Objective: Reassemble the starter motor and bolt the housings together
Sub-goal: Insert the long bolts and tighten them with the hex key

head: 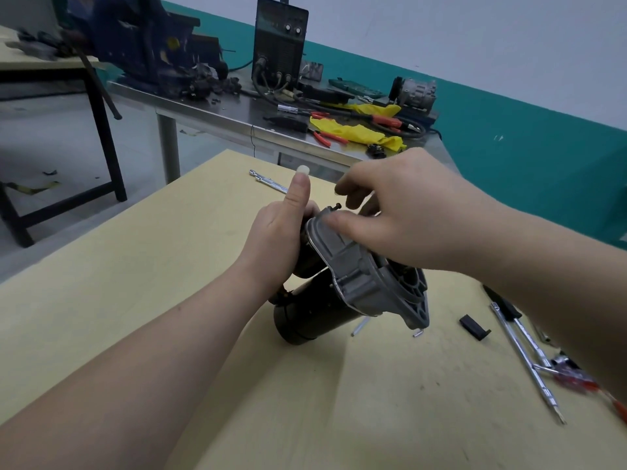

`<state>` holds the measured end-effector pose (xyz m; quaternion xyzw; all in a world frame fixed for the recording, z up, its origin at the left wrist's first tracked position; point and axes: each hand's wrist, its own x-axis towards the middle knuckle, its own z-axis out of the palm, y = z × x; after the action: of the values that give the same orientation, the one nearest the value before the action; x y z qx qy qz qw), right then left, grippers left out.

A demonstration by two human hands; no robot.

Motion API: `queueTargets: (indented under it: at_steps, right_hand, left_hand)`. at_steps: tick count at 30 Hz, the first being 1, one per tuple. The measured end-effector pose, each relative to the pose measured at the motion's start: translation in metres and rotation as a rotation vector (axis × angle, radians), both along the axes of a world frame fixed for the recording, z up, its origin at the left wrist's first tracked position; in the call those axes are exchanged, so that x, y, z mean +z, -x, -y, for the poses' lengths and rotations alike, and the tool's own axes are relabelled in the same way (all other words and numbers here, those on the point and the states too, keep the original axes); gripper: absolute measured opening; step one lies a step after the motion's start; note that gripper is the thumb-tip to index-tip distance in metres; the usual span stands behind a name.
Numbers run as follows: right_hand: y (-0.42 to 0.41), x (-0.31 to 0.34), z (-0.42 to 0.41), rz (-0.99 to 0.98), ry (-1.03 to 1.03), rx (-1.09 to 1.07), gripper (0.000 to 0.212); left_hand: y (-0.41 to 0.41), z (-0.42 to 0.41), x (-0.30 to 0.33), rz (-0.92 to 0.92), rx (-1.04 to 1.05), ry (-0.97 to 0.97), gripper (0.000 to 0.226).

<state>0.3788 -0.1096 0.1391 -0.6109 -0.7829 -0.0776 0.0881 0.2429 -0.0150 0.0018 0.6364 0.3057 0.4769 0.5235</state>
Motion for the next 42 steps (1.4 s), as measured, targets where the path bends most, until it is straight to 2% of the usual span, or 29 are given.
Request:
queueTargets:
  at_steps: [3, 8, 10, 16, 18, 20, 22, 23, 24, 25, 27, 28, 30, 31, 33, 35, 36, 39, 40, 42]
  right_hand:
    - [-0.005, 0.007, -0.006, -0.193, 0.075, -0.012, 0.027]
    - [-0.009, 0.009, -0.031, -0.214, 0.210, -0.005, 0.006]
    - [-0.012, 0.010, -0.042, -0.277, 0.284, -0.039, 0.007]
    - [-0.022, -0.001, -0.060, -0.657, 0.614, -0.090, 0.016]
    - [-0.027, -0.007, -0.064, -0.745, 0.740, -0.116, 0.030]
    - [-0.034, -0.011, -0.062, -0.870, 0.846, -0.134, 0.045]
    - [-0.046, -0.018, -0.059, -1.056, 0.864, -0.152, 0.051]
    - [-0.051, -0.024, -0.055, -1.112, 0.803, -0.214, 0.045]
    - [-0.058, -0.032, -0.050, -1.060, 0.670, -0.305, 0.034]
    - [-0.068, -0.043, -0.043, -0.863, 0.508, -0.346, 0.021]
    - [-0.086, -0.067, -0.021, -0.228, 0.331, -0.220, 0.013]
    - [-0.090, -0.078, -0.008, 0.007, 0.312, -0.112, 0.013]
    - [-0.090, -0.095, 0.017, 0.177, 0.361, 0.062, 0.011]
    - [-0.089, -0.103, 0.024, 0.240, 0.368, 0.103, 0.021]
    - [-0.083, -0.116, 0.030, 0.372, 0.297, 0.154, 0.027]
    - [-0.076, -0.122, 0.032, 0.333, 0.227, 0.166, 0.022]
    - [-0.076, -0.123, 0.031, 0.232, 0.205, 0.096, 0.019]
    - [-0.092, -0.117, 0.018, -0.101, 0.195, -0.343, 0.012]
    - [-0.097, -0.116, 0.014, -0.132, 0.246, -0.448, 0.010]
    - [-0.103, -0.120, 0.008, -0.080, 0.411, -0.526, 0.016]
  left_hand:
    - [0.001, 0.000, 0.001, 0.003, -0.004, 0.012, 0.136]
    - [0.001, 0.003, 0.003, 0.021, -0.003, 0.046, 0.135]
    - [0.002, 0.003, 0.004, 0.030, -0.003, 0.069, 0.138]
    - [0.007, 0.005, 0.005, 0.046, -0.028, 0.075, 0.142]
    - [0.010, 0.003, 0.004, 0.044, -0.031, 0.039, 0.134]
    - [0.011, 0.001, 0.002, 0.035, -0.078, 0.013, 0.114]
    - [0.013, -0.001, 0.003, 0.017, -0.137, 0.045, 0.090]
    - [0.014, -0.002, 0.005, 0.000, -0.165, 0.071, 0.079]
    - [0.015, -0.003, 0.006, -0.022, -0.188, 0.100, 0.071]
    - [0.016, -0.004, 0.007, -0.047, -0.203, 0.129, 0.066]
    - [0.016, -0.003, 0.009, -0.081, -0.208, 0.174, 0.058]
    - [0.016, -0.002, 0.010, -0.077, -0.202, 0.192, 0.053]
    - [0.015, -0.002, 0.011, -0.046, -0.193, 0.212, 0.047]
    - [0.014, -0.002, 0.012, -0.038, -0.190, 0.213, 0.046]
    - [0.012, -0.002, 0.013, -0.050, -0.169, 0.206, 0.052]
    - [0.012, -0.003, 0.012, -0.049, -0.142, 0.204, 0.053]
    - [0.012, -0.003, 0.013, -0.044, -0.135, 0.202, 0.049]
    - [0.015, -0.006, 0.010, -0.030, -0.142, 0.186, 0.041]
    - [0.016, -0.006, 0.008, -0.017, -0.152, 0.183, 0.044]
    - [0.018, -0.007, 0.006, -0.001, -0.178, 0.177, 0.053]
